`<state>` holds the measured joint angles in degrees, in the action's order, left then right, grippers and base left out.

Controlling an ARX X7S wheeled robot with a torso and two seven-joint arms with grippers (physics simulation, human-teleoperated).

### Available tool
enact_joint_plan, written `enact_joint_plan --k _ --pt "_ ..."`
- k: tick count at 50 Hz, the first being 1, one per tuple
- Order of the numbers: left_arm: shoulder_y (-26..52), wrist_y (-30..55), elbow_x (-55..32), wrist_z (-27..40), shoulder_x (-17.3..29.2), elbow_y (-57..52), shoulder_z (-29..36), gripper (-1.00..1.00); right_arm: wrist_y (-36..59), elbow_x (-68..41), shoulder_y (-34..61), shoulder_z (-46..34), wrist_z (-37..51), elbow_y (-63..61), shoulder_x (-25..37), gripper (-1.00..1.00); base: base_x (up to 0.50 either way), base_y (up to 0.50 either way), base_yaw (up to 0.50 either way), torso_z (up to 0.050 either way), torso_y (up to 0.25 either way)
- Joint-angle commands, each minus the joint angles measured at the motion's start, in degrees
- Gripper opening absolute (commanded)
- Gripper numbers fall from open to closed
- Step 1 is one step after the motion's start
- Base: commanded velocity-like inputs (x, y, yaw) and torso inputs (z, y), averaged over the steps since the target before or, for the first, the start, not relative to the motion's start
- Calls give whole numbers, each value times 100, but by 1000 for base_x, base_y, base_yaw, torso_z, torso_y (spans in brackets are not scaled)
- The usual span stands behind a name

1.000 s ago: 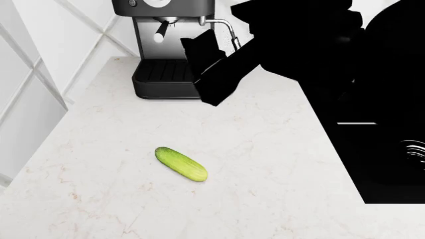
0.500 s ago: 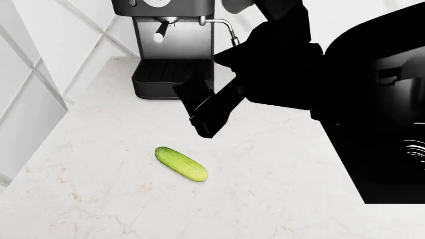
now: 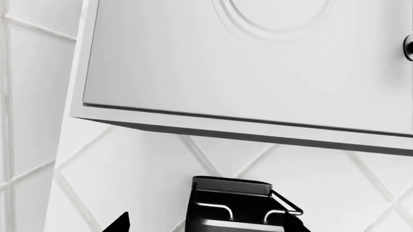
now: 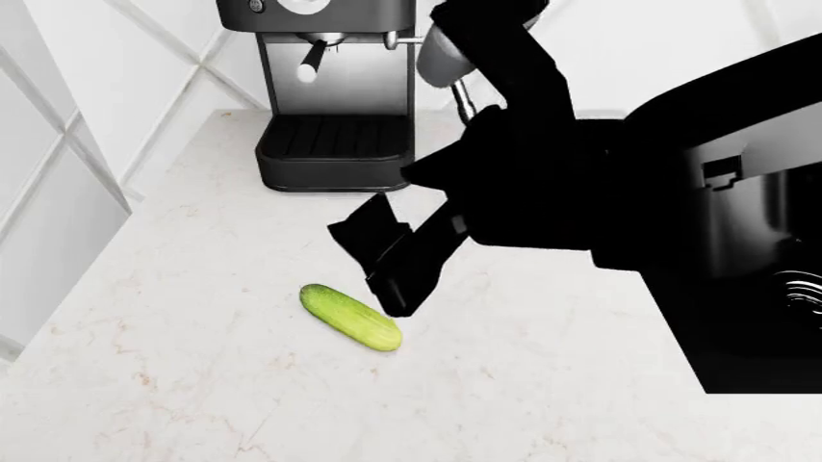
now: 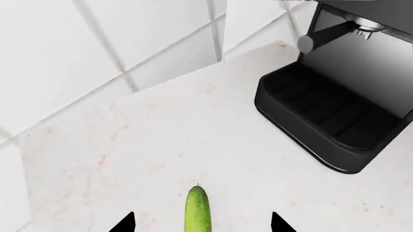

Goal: Place the two vegetables and bowl onto the tray for setting up a vegetable dip station.

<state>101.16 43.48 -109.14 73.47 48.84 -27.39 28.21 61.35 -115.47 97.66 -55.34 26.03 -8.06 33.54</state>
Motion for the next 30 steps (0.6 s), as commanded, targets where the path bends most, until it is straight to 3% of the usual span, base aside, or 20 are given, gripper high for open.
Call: enact_joint_plan --k 1,30 --pt "-17 -4 34 -24 0 3 19 100 125 -103 -88 -160 37 16 60 100 0 0 0 0 0" --pt "7 -16 24 -14 -3 0 56 100 290 106 -385 -518 13 -124 -10 100 0 0 0 0 0"
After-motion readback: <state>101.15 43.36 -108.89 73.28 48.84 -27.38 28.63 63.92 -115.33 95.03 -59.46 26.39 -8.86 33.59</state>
